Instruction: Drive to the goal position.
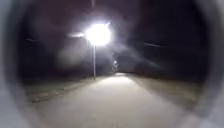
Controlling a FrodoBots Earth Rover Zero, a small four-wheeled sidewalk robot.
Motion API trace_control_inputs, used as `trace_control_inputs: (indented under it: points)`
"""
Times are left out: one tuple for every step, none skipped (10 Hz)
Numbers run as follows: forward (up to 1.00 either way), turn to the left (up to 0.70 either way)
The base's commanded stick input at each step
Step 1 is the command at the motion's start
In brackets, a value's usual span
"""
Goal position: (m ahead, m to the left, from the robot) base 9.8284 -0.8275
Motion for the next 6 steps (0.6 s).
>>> trace_control_inputs:
  points:
    - [1.0, 0.0]
    - [1.0, 0.0]
    - [1.0, 0.0]
    - [1.0, 0.0]
    - [1.0, 0.0]
    - [1.0, 0.0]
